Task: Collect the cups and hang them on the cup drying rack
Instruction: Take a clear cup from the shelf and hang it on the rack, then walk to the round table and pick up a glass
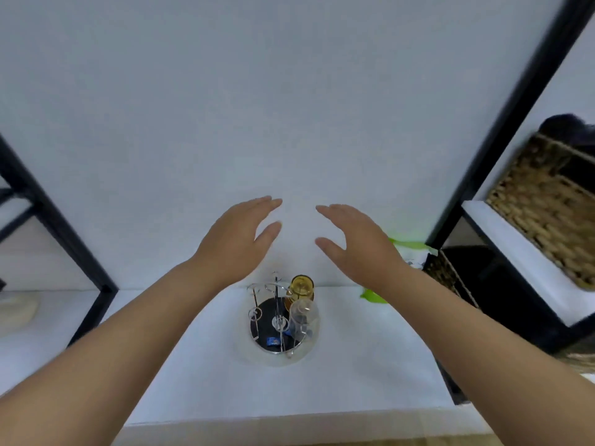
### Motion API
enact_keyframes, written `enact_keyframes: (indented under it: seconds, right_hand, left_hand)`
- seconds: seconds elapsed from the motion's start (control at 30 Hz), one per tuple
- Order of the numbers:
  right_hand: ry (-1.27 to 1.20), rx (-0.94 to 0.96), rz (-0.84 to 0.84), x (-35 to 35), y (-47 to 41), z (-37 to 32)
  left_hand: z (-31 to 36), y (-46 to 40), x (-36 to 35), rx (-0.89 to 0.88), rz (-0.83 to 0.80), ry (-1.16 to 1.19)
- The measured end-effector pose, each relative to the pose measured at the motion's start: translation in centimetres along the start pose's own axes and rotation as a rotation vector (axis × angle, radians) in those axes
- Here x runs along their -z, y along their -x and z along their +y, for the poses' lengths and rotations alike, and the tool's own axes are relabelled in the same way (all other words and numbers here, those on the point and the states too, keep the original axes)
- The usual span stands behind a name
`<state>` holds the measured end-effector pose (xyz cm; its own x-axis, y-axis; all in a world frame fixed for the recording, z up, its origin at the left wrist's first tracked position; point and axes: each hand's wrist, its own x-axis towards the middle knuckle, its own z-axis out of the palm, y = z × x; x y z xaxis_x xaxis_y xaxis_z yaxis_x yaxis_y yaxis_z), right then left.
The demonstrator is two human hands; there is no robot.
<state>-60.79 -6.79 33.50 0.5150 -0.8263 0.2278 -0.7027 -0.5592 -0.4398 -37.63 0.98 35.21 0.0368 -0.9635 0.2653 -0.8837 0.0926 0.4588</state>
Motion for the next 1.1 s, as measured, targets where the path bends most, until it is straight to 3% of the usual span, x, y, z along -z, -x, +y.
enact_keyframes:
  seconds: [0.23,0.43,0.77,1.1]
  right_hand:
    - [-0.083,0.039,0.213,16.8,3.3,-5.6]
    - [-0.077,-0.044,0.431,28.0,9.5,-9.1]
    - [0.021,-0.26,0.682,36.9,22.5,-11.6]
    - [0.226,-0.582,0.884,43.7,41.8,-8.2]
  left_hand:
    - [10.7,-1.7,14.3,-0.093,0.12,0.036]
    - [19.3,-0.5,20.1,-0.237,0.16,0.222]
    - [32.3,2.5,19.3,-0.604,0.032,0.401]
    - [50.7,6.8,12.5,-0.943,-0.153,0.527]
